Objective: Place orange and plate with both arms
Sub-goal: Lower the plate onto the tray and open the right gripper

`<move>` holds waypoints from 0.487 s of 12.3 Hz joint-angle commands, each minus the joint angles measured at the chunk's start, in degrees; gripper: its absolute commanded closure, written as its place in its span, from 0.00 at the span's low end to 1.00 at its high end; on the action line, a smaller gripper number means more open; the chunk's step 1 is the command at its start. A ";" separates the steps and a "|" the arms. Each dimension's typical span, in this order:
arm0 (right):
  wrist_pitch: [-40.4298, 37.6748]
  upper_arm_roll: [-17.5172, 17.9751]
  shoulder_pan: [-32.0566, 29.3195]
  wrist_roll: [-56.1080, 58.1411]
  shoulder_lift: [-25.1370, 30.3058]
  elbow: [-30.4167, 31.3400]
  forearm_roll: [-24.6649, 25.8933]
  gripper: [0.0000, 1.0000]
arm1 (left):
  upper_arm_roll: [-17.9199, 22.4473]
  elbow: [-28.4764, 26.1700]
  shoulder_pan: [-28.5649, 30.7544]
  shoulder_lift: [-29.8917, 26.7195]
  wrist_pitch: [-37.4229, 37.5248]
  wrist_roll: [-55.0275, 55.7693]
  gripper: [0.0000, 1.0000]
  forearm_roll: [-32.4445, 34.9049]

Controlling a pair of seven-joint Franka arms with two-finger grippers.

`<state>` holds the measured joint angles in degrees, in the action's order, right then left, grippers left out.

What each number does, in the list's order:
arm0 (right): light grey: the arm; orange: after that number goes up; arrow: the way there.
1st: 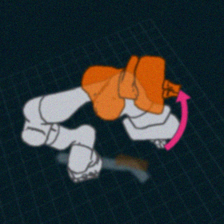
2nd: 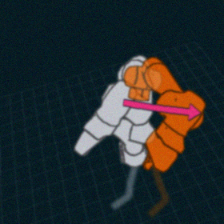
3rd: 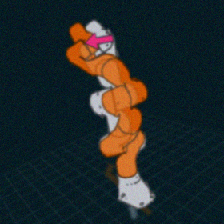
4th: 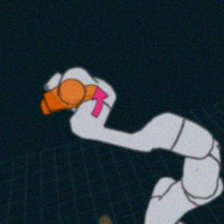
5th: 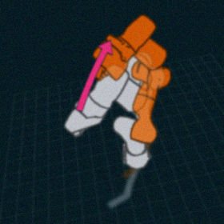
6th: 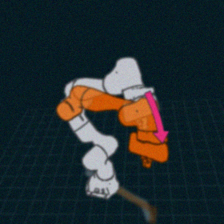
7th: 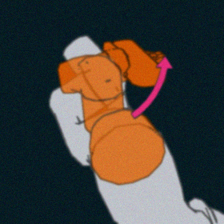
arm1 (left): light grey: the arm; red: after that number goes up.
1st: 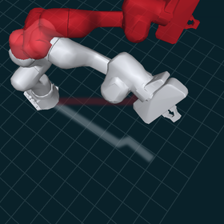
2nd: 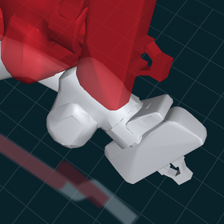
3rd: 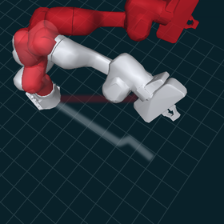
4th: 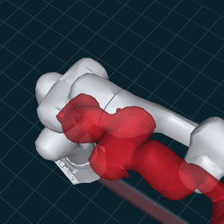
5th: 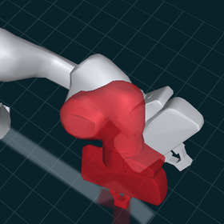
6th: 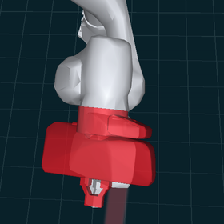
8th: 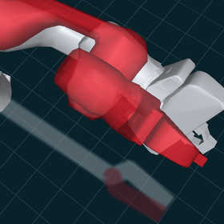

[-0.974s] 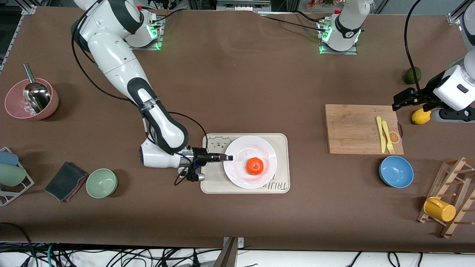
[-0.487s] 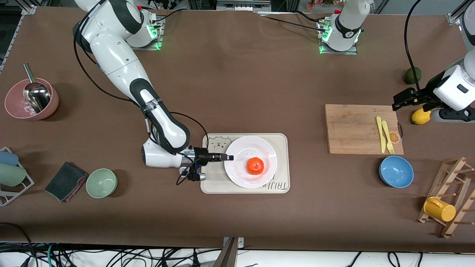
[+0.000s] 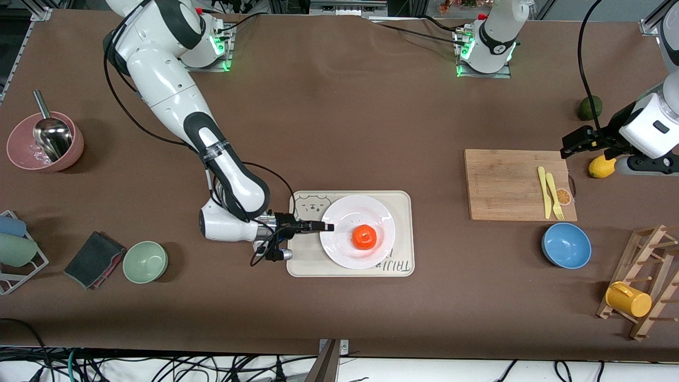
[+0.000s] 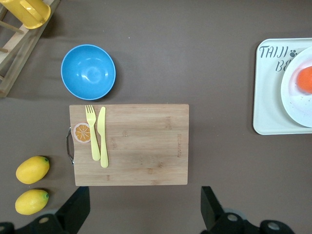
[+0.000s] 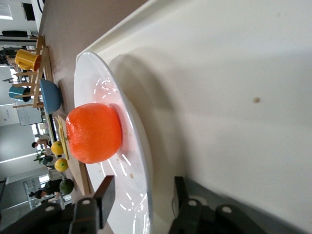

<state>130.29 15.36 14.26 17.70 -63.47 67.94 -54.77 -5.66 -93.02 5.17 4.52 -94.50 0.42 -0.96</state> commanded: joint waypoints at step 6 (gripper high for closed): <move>-7.58 -0.33 -1.78 -1.80 10.19 -0.79 28.28 0.00 | -0.14 0.11 0.10 0.14 0.01 -0.86 0.00 -0.62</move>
<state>124.97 15.33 12.62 16.82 -57.03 65.87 -31.63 -5.67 -93.02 5.17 4.78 -94.50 0.42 -0.96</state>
